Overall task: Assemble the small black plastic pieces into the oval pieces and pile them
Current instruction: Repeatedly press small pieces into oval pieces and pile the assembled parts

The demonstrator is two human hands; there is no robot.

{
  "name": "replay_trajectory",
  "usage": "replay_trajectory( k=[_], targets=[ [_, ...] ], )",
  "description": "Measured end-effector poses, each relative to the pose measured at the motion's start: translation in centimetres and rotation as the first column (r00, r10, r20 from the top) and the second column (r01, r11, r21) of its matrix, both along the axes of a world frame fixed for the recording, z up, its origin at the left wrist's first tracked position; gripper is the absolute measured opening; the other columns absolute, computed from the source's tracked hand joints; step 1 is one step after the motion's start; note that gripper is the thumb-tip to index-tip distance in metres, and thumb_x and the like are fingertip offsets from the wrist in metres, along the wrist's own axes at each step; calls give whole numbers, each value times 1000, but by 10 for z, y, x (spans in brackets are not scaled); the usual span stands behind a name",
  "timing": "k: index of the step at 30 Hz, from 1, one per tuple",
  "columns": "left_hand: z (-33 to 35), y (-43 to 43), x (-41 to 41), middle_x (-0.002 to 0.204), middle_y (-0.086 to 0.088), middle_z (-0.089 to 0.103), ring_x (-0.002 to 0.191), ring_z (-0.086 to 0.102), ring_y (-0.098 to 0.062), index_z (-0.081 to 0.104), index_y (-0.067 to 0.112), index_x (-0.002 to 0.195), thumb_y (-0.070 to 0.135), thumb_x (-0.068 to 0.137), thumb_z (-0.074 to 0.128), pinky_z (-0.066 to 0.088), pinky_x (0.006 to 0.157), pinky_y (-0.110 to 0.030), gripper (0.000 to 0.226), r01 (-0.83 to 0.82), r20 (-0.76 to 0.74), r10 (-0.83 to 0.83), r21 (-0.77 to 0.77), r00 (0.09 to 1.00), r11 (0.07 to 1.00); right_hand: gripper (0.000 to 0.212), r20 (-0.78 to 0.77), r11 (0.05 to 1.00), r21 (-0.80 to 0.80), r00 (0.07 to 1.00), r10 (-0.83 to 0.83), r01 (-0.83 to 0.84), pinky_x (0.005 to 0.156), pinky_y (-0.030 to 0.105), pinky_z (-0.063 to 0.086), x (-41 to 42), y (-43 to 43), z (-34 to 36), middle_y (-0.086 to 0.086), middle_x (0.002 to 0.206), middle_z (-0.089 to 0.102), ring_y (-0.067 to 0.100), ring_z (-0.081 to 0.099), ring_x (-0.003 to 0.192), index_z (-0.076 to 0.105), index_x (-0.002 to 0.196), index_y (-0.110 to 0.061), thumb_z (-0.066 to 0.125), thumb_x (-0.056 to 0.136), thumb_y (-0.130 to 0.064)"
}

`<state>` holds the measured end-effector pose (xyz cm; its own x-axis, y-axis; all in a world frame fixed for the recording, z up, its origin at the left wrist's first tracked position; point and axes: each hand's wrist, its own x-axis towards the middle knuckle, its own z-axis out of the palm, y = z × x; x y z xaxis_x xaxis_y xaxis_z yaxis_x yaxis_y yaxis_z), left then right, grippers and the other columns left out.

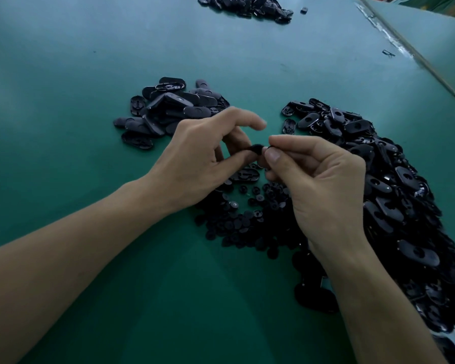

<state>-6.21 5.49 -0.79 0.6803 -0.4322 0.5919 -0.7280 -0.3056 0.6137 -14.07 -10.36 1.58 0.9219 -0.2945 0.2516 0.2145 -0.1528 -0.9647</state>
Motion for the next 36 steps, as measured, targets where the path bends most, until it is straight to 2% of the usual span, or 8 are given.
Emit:
replay_trajectory(
  k=[3,7,10,14,17,23,27,36],
  targets=[
    [0,0,2,90,11,62,80,52,-5,62,17,132,18,93,68,39,74,-12,39,-70,94,66,41,993,997,17,0,1000,-23,1000,-5,5,74,27,59,0,-1,-2,2,84,77,18,75,80,74,91,-20,74,88,-3],
    [0,0,3,93,7,60,79,51,-6,71,13,119,12,95,66,38,75,-11,24,-77,146,72,30,987,997,18,12,994,-110,1000,5,-3,76,31,59,0,-1,-3,-5,84,75,13,72,79,75,90,-25,75,88,-7],
    [2,-1,0,87,8,66,75,61,-6,72,11,102,11,91,72,50,69,-19,12,-79,93,82,-34,992,996,17,24,991,-131,1000,-14,17,69,21,54,0,-2,-2,-10,79,73,5,66,71,76,89,-26,77,87,-9],
    [2,-1,-2,78,3,71,70,68,-6,68,7,90,8,86,78,57,67,-25,11,-79,2,80,-164,997,983,14,20,990,-131,999,-44,47,68,23,54,1,-3,-3,-5,78,74,9,66,70,78,89,-24,78,85,-11],
    [5,-4,-7,86,9,72,76,72,-4,69,15,98,9,86,78,57,72,-18,17,-47,-84,29,-224,996,973,14,24,989,-137,998,-58,61,68,26,56,0,-3,-3,-4,80,75,13,69,73,78,89,-25,78,85,-12],
    [4,-13,-16,90,6,75,80,74,-7,71,21,98,7,87,74,58,76,-21,18,-18,-225,-51,-294,973,956,17,32,986,-149,997,-69,73,72,27,58,0,-3,-2,-5,81,74,12,70,77,73,90,-26,78,85,-11],
    [6,-12,-16,90,9,75,80,74,-8,71,26,96,6,86,74,58,75,-22,22,4,-255,-83,-298,963,955,15,17,977,-204,998,-65,68,70,25,56,-1,-3,-2,-8,78,73,8,68,72,71,86,-25,76,86,-11],
    [7,-10,-15,91,8,76,79,75,-10,72,27,95,7,84,74,58,74,-22,23,20,-274,-108,-305,956,952,15,-1,962,-264,997,-73,70,68,32,58,-2,-1,0,-8,74,72,10,67,69,73,85,-26,75,87,-11]
  ],
)
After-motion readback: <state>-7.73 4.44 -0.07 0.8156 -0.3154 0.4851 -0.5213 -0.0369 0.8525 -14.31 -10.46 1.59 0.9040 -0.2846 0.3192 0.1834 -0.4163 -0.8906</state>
